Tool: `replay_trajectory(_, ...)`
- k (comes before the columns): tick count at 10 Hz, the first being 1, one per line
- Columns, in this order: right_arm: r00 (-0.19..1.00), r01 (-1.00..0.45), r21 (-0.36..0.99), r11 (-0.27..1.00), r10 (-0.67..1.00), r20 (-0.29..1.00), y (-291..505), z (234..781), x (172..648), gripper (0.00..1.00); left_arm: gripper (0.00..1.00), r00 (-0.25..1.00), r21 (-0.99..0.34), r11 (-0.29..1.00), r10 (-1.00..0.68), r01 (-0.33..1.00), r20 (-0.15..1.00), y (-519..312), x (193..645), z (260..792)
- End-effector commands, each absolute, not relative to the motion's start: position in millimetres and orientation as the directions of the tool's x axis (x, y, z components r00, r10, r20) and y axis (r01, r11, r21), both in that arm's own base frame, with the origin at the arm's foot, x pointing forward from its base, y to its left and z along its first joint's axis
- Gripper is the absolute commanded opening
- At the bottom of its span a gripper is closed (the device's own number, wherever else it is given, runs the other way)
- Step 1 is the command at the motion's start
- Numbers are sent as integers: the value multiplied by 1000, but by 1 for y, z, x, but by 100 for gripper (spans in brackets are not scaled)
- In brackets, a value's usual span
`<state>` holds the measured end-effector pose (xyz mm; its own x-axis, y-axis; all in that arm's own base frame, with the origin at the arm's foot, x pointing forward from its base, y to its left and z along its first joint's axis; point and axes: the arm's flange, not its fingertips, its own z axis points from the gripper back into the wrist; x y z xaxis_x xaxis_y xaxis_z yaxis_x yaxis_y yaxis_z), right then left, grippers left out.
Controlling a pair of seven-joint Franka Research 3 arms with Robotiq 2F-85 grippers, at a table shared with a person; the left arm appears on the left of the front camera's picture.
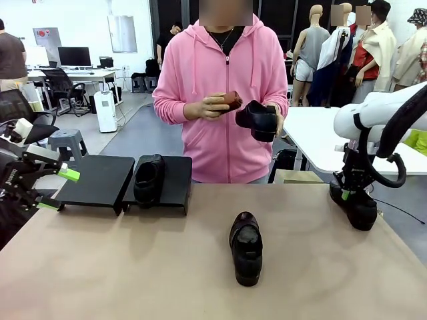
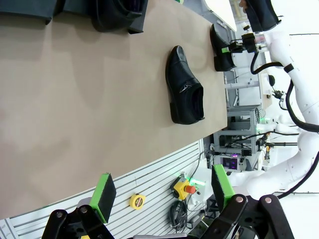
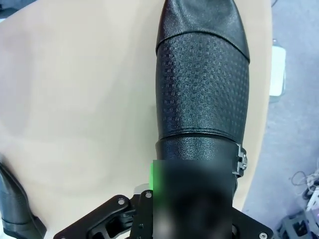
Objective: Organize the shoes by placing them on the stand.
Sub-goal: Pick up one Shoe and place it in the middle of the table.
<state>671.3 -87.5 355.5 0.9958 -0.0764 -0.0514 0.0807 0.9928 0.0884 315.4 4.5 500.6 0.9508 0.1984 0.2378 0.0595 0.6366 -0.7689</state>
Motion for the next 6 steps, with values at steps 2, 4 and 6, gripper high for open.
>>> replay_trajectory(2,997,81,118,990,-82,8,-106,392,657,0,100,952,-775,630,206,49,228,4,315,503)
replay_trajectory(4,991,94,138,986,-106,80,-122,470,600,0,100,952,-775,630,206,49,228,4,315,503)
replay_trajectory(6,978,127,114,985,-144,152,-126,526,516,0,100,952,-775,630,206,49,228,4,315,503)
